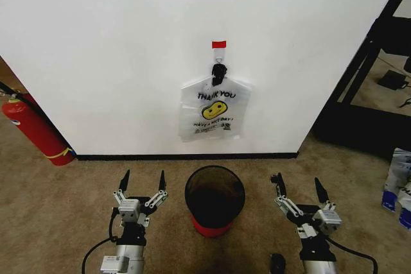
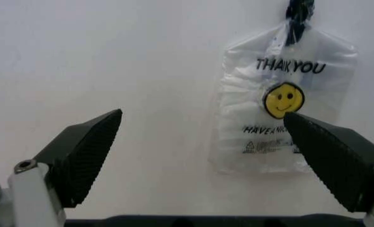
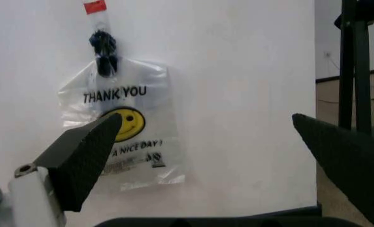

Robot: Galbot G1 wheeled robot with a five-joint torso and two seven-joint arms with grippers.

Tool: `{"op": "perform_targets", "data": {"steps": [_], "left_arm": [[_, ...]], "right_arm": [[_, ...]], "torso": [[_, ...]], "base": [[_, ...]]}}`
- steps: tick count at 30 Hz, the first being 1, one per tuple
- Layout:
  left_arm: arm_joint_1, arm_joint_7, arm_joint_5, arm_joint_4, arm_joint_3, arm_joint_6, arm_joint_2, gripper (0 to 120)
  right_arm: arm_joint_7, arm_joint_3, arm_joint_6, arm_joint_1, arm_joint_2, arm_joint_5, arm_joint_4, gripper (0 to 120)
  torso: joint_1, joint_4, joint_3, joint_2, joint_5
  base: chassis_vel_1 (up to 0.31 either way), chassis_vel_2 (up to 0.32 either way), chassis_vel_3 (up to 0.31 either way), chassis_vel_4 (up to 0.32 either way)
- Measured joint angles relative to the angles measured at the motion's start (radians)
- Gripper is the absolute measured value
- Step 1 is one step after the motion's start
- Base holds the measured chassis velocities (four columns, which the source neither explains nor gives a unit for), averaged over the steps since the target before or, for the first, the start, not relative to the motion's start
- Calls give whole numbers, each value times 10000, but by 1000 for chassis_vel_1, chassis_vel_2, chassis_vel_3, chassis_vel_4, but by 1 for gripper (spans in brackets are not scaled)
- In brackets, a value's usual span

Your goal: Pick up the garbage bag from the wall and place it over the trash bin.

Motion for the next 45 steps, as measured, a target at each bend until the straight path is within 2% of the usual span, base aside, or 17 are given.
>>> {"op": "perform_targets", "data": {"steps": [9, 16, 18, 22, 25, 27, 29, 30, 31, 36, 39, 41, 45], "left_arm": [[-74, 1, -38, 162, 0, 1, -6, 100], [-26, 4, 52, 205, 48, 2, -128, 100], [-29, 4, 174, 215, 69, 2, -156, 100], [-38, 2, 404, 132, 64, 15, -201, 100], [-43, 4, 415, 112, 71, 22, -199, 100], [-373, 8, 315, 166, 243, 162, -3, 100], [-538, 19, 196, 218, 301, 216, 166, 100], [-517, 25, 175, 219, 291, 218, 219, 100], [-517, 25, 175, 219, 291, 218, 219, 100], [-407, 32, 184, 83, 133, 228, 270, 100], [-400, 32, 189, 61, 117, 240, 254, 100], [-353, 32, 259, 36, 109, 254, 192, 100], [-321, 33, 325, 47, 107, 250, 183, 100]], "right_arm": [[140, -78, -195, 324, -71, 16, -340, 100], [219, -243, -738, 1201, -630, 787, -690, 100], [73, -327, -1081, 1853, -1018, 1527, -904, 100], [-1098, -524, -1735, 3625, -1919, 3931, -1717, 100], [-1295, -578, -1894, 3916, -2055, 4408, -1865, 100], [-1754, -603, -2598, 5034, -2453, 6570, -2400, 100], [-1982, -588, -3067, 5772, -2579, 7695, -2827, 100], [-2101, -685, -3280, 6213, -2628, 8170, -3123, 100], [-2101, -685, -3280, 6213, -2628, 8170, -3123, 100], [-2277, -1775, -3786, 8327, -2339, 9252, -4897, 100], [-2301, -2011, -3883, 8640, -2176, 9290, -5196, 100], [-2436, -2539, -4015, 9550, -1688, 9276, -5975, 100], [-2608, -2926, -4020, 10539, -1262, 9042, -6874, 100]], "torso": [[0, 0, 0, 0, 0], [0, 0, 0, 0, 0], [0, -3, 0, 0, 0], [0, 3, 1, 0, 1], [0, 4, 1, -1, 5], [0, 0, 1, -1, 3], [0, -13, 1, -1, -4], [1, -5, 2, -1, -1], [1, -5, 2, -1, -1], [1, 5, 2, -2, -2], [1, 1, 3, -3, 0], [1, 1, 1, -2, -6], [1, 1, 1, -3, -2]], "base": [[0, 0, 0, 0], [0, 0, 0, 0], [0, 0, 0, 0], [0, 0, 0, 0], [0, 0, 0, 0], [0, 0, 0, 0], [0, 0, 0, 0], [0, 0, 0, 0], [0, 0, 0, 0], [0, 0, 0, 0], [0, 0, 0, 0], [0, 0, 0, 0], [0, 0, 0, 0]]}}
